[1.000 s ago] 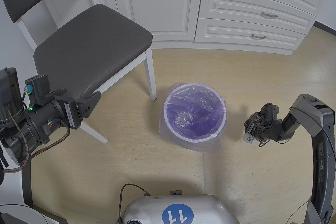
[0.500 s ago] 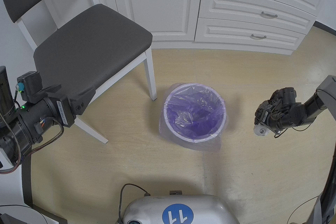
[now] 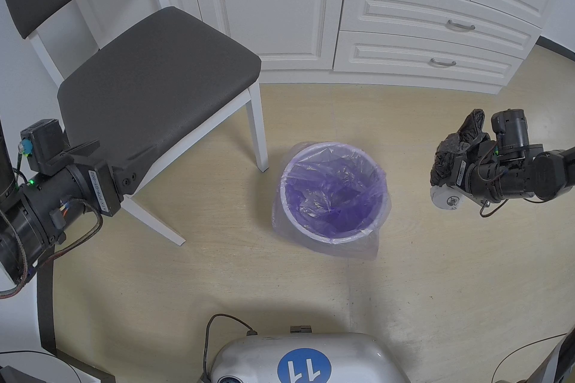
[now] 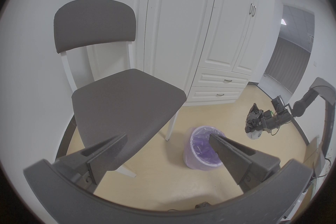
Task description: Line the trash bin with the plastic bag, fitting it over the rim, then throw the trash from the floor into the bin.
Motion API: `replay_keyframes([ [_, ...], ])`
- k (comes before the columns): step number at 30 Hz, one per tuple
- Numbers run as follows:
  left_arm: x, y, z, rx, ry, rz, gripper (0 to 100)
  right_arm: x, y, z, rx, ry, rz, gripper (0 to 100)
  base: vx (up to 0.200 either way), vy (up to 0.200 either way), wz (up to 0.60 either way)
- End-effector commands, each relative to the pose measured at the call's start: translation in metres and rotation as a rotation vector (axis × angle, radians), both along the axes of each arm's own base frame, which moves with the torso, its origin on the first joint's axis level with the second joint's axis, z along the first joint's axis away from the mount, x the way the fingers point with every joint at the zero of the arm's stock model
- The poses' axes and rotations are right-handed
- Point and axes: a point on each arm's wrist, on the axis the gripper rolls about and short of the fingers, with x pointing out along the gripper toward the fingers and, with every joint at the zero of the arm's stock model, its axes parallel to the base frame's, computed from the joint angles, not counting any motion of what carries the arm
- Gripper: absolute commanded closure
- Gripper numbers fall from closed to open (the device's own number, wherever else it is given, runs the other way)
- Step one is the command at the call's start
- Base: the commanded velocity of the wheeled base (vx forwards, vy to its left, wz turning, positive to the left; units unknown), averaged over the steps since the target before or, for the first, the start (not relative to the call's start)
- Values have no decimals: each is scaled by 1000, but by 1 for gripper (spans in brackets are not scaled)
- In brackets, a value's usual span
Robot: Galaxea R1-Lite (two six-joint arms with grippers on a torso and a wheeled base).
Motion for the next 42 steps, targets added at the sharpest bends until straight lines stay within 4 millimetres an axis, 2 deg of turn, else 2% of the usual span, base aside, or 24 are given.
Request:
replay_keyframes([
  [1,-3,1,3,-9,-14,-4,0,-38,21,34,16,-97,78,100,0,0,0],
  [5,-7,3,9,-13,-41,-3,0,-55,30,39,25,-114,102,100,0,0,0],
  [12,-8,4,10,-1,-53,-8,0,-60,37,44,-9,-143,69,100,0,0,0],
  [18,-7,3,8,1,-47,-8,0,-80,66,63,9,-270,139,100,0,0,0],
  [21,-8,4,9,0,-50,-8,0,-85,82,65,7,-319,155,100,0,0,0],
  [25,-8,3,9,-1,-51,-8,0,-98,114,64,1,-399,202,100,0,0,0],
  [27,-8,3,9,0,-50,-8,0,-101,121,63,-10,-415,228,100,0,0,0],
  [35,-7,3,9,1,-49,-7,0,-89,146,46,-86,-488,276,100,0,0,0],
  [36,-7,3,9,1,-49,-7,0,-83,153,37,-96,-506,267,100,0,0,0],
  [38,-7,3,9,1,-49,-5,0,-82,153,36,-97,-508,266,100,0,0,0],
  [39,-7,3,9,1,-49,-5,0,-77,160,21,-100,-550,262,100,0,0,0],
  [40,-7,3,9,1,-49,-5,0,-77,160,21,-100,-550,262,100,0,0,0],
  [42,-7,4,9,11,-53,-4,0,-73,166,1,-82,-598,259,100,0,0,0],
])
